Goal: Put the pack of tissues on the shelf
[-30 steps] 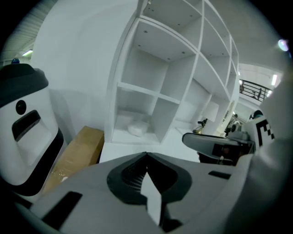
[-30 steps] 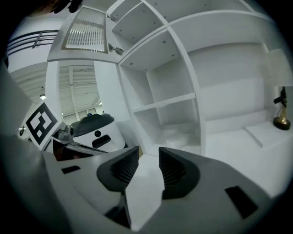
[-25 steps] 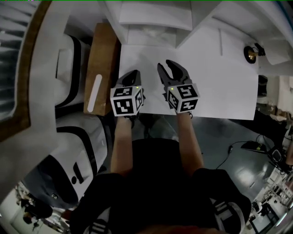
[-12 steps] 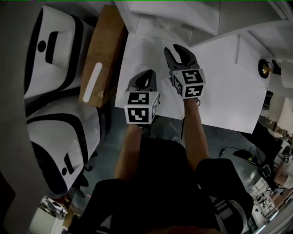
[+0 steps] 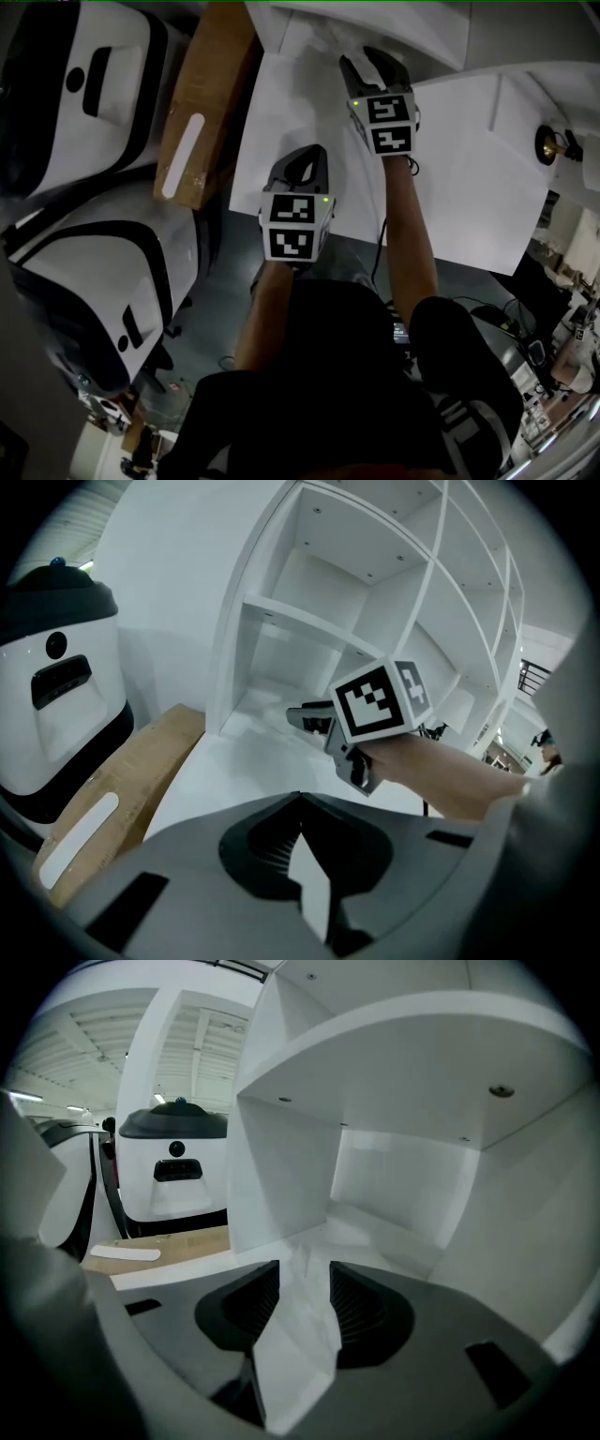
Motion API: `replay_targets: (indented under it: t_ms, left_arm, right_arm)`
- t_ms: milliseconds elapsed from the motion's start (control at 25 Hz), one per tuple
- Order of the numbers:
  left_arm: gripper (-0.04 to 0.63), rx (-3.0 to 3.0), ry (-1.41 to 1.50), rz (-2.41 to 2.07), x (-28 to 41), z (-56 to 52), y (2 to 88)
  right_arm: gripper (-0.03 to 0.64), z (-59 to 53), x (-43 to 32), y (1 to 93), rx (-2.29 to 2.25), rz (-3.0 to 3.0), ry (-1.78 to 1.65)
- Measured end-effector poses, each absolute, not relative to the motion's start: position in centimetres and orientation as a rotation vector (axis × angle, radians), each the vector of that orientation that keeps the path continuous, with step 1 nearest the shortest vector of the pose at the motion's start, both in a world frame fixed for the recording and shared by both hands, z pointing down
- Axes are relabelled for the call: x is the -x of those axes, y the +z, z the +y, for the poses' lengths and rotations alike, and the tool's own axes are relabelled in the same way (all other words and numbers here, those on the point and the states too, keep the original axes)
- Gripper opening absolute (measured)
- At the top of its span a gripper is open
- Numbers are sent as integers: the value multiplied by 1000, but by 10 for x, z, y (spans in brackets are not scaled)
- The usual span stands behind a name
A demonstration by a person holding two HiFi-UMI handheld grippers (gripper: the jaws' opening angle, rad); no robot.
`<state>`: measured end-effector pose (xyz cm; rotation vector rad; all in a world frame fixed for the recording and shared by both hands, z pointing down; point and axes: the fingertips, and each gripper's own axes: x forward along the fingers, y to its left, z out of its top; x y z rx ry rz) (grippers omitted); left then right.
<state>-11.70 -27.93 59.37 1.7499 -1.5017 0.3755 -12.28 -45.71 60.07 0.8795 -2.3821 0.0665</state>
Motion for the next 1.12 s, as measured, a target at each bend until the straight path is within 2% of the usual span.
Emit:
replay_targets:
  t_ms: [320,560,600,680,760,1120]
  left_arm:
    - [11,-1697,379,-1534,129,-276,603]
    - [11,-1672,382,-1557,135,-273,605]
    - [11,-1669,382,-1562,136,-272,604]
    - [11,-1662,380,-1572,139,-269,602]
    - [11,-1658,375,-1586,143,-266,599]
    - [11,-1721,382,-1637,148,-258,566]
  right_arm:
    - [193,-486,132,626,-875,-2288,-13]
    - [192,-497,136,652,-862,-2191,-81]
    - [175,-498,135,652,-879,-2181,-83]
    - [90,-499,133,652,-913,-2167,-67]
    - [57,-495,132,650,-917,-2168,-38]
    - [29,-460,123,578,-1011,-2316,61]
